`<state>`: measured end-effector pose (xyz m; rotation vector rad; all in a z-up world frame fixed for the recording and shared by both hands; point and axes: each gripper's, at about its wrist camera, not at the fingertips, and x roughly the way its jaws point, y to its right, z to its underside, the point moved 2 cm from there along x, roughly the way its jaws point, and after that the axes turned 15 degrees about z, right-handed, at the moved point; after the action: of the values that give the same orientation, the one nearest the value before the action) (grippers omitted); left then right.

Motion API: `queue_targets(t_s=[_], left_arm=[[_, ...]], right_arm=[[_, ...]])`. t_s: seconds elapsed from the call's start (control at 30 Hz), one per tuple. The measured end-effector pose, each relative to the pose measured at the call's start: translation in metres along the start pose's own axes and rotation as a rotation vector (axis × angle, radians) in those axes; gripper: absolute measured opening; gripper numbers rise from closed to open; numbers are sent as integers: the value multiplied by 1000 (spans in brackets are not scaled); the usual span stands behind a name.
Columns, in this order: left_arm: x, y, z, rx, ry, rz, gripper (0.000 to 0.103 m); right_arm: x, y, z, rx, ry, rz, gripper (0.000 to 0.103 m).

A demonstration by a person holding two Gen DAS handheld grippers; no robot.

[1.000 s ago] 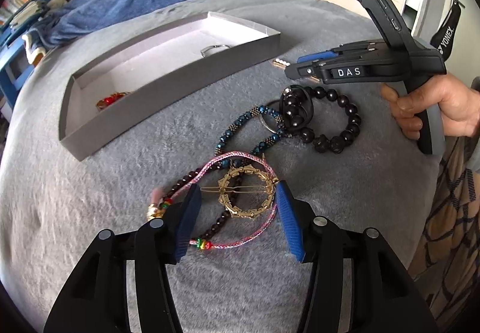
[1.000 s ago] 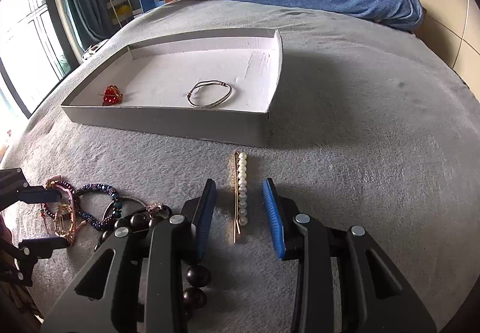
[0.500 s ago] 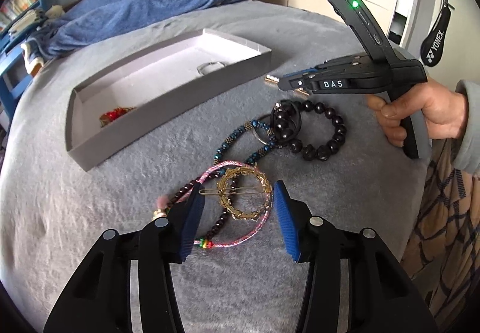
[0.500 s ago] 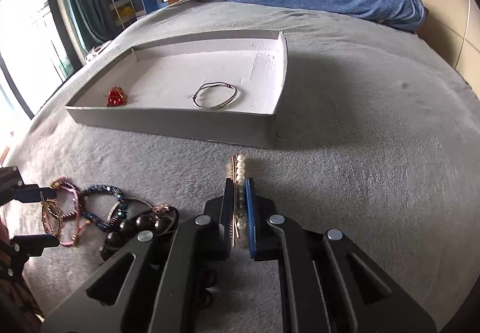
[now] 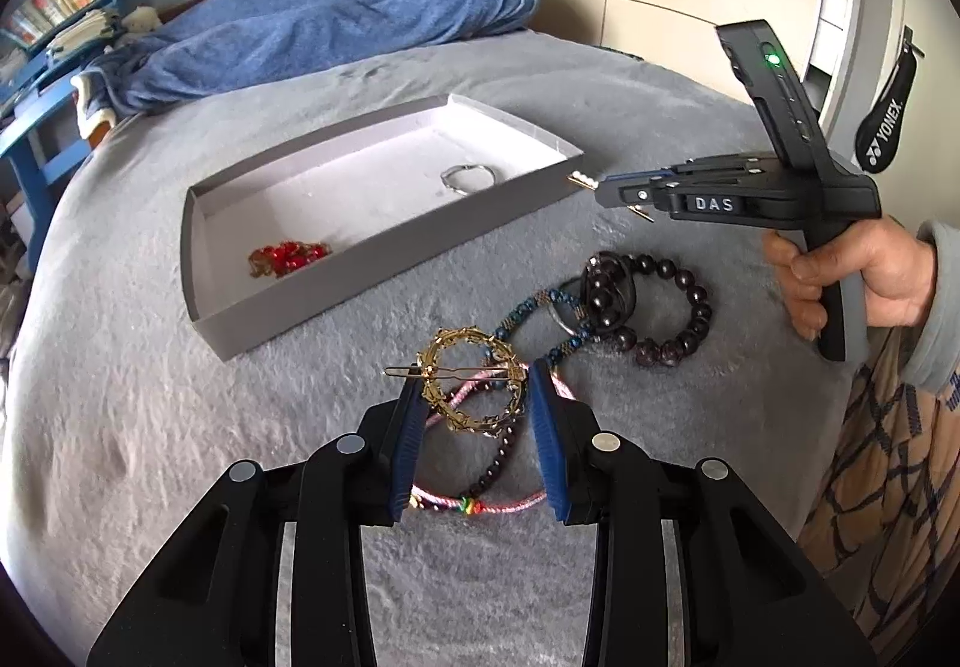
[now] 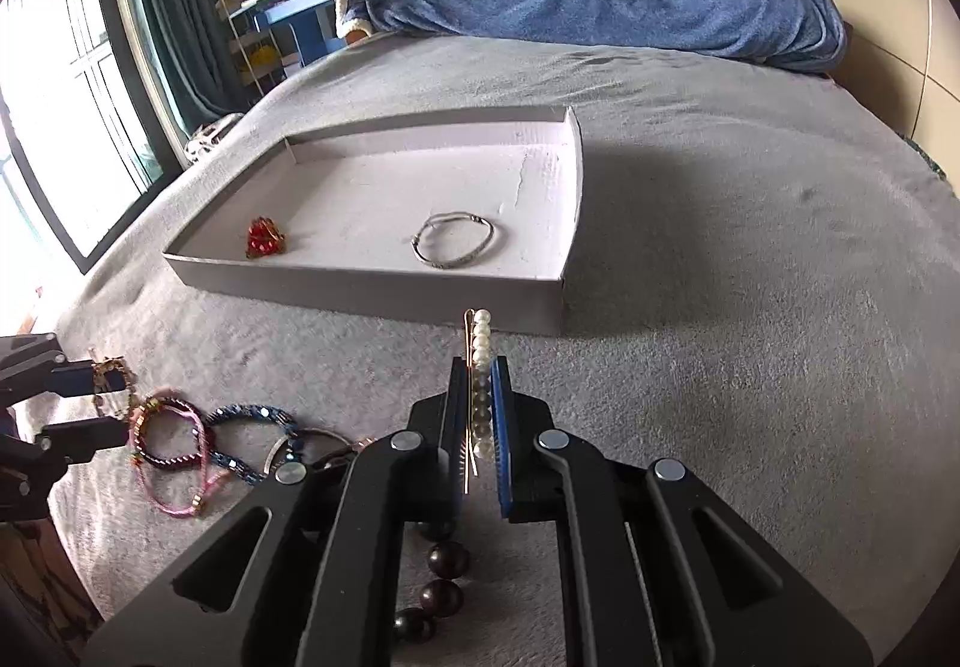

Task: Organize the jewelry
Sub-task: 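Grasp the gold wreath hair clip with the left tool while the right tool holds the pearl hairpin, then lower both held clips into the tray and open both tools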

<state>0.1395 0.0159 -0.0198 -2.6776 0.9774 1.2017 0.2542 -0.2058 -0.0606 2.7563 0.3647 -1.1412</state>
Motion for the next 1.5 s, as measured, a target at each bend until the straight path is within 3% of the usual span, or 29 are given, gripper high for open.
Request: queue_targets(t_s=[0.33, 0.77, 1.13, 1.5], left_arm=[[-3, -19, -39, -18, 42, -26, 35], [24, -48, -95, -55, 58, -40, 35], [70, -86, -117, -132, 19, -81, 35], [115, -105, -112, -168, -75, -98, 35]], right_arm=[[-23, -9, -26, 18, 67, -49, 8], [-13, -23, -87, 34, 89, -90, 8], [43, -27, -104, 37, 4, -49, 8], [79, -27, -99, 8, -61, 4, 8]])
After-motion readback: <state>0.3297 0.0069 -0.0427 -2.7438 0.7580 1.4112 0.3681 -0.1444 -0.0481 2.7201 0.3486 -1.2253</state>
